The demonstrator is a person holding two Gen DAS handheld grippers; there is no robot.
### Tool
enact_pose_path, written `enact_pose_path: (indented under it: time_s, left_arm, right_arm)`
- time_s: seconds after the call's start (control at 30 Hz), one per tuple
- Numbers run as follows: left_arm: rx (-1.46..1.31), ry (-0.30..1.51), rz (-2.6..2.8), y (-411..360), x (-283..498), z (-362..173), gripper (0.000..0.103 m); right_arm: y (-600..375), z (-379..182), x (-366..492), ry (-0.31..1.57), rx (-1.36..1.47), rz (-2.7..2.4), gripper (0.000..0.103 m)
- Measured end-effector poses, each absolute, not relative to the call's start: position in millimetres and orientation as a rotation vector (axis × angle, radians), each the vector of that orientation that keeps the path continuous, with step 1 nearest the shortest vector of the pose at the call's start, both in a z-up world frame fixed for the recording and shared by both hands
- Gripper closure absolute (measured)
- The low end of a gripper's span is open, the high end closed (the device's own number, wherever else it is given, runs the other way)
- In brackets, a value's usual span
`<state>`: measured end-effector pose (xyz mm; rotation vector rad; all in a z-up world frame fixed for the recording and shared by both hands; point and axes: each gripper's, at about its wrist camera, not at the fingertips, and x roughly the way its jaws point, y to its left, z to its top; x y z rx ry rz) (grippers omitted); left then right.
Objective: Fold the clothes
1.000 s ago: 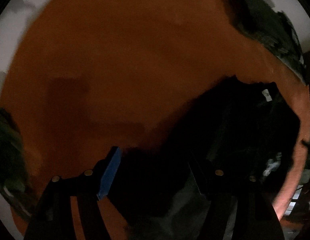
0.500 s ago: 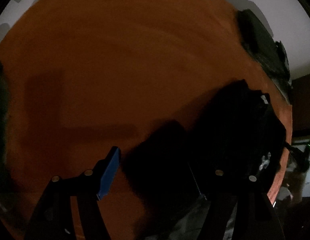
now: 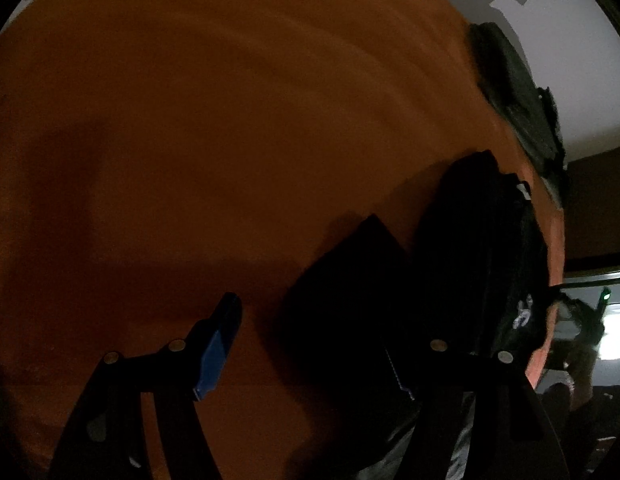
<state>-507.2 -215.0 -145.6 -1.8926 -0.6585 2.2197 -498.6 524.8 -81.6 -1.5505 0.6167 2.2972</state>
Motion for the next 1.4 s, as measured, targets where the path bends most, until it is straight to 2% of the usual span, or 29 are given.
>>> enact_pose_path:
  time_s: [0.03,0.1,0.2,0.23,0.27,0.3,0.33,0.37,0.4,0.43,0.57,0.67,0.73,0.83,0.93,1.0,1.13,1.27,1.4]
  left_arm:
    - [-1.886,-0.685,2.202,-218.4,-507.6,-146.9,0.033]
    - [-1.860,-0.733,2.168,-222.3,-507.1,-151.1,0.033]
    - [-1.812,-0.821,2.087,-218.3,-501.3,-156.9,0.034]
    - [-1.800,-0.839,2.058,-214.4,-500.6,-159.5,0.040]
    - [-1.786,-0.842,2.037,-210.1,-499.6,-160.7,0.063]
    - [-1.773,-0.821,2.042,-205.2,-498.4,-159.6,0.072]
    - [-1.759,-0.792,2.066,-200.2,-497.7,-157.6,0.090]
    - [-1.734,-0.764,2.109,-195.9,-496.8,-153.7,0.096]
    - [-1.703,-0.743,2.165,-194.4,-495.0,-146.8,0.096]
    - [-1.671,-0.736,2.214,-196.0,-489.2,-136.8,0.097]
    - [-1.497,-0.734,2.324,-195.0,-456.6,-93.8,0.097]
    - [-1.509,-0.525,2.323,-174.5,-432.6,-87.2,0.096]
    - [-1.567,-0.385,2.282,-156.1,-417.4,-98.8,0.096]
    - [-1.652,-0.322,2.209,-145.6,-402.0,-116.8,0.091]
    - [-1.665,-0.426,2.175,-163.1,-399.3,-117.9,0.086]
    - [-1.620,-0.519,2.213,-185.9,-402.4,-108.5,0.078]
    - [-1.546,-0.751,2.323,-242.5,-421.2,-92.1,0.054]
    - [-1.534,-0.988,2.259,-270.5,-462.2,-99.6,0.051]
    - [-1.793,-0.867,2.078,-232.7,-491.9,-141.4,0.049]
  right_arm:
    - [525.5,-79.7,-490.1,0.662,-1.535,2.316,0.062]
    - [526.8,-75.0,-464.5,0.756,-1.477,2.375,0.045]
    - [521.8,-90.3,-438.9,0.880,-1.531,2.434,0.043]
    - [519.0,-99.3,-432.8,0.906,-1.559,2.439,0.043]
    - [515.9,-109.4,-427.4,0.926,-1.588,2.440,0.043]
    - [512.8,-120.5,-422.8,0.954,-1.615,2.436,0.044]
    - [511.0,-128.3,-419.3,0.996,-1.624,2.431,0.059]
    - [509.6,-134.7,-416.2,1.042,-1.628,2.426,0.076]
    - [508.2,-141.1,-413.1,1.088,-1.631,2.420,0.099]
    - [507.0,-137.5,-407.4,1.111,-1.612,2.410,0.099]
    - [495.7,-105.7,-380.5,1.097,-1.575,2.337,0.098]
    - [487.6,-104.0,-366.7,0.974,-1.703,2.224,0.095]
    - [490.3,-114.2,-364.2,0.916,-1.762,2.187,0.077]
    - [496.9,-126.5,-359.5,0.847,-1.815,2.132,0.073]
    - [510.1,-128.6,-352.5,0.847,-1.772,2.101,0.072]
    - [515.0,-126.3,-350.9,0.831,-1.760,2.103,0.070]
    - [524.4,-119.7,-352.8,0.797,-1.744,2.123,0.067]
    - [535.3,-112.3,-357.0,0.805,-1.709,2.134,0.067]
    - [537.5,-107.6,-362.7,0.817,-1.708,2.150,0.067]
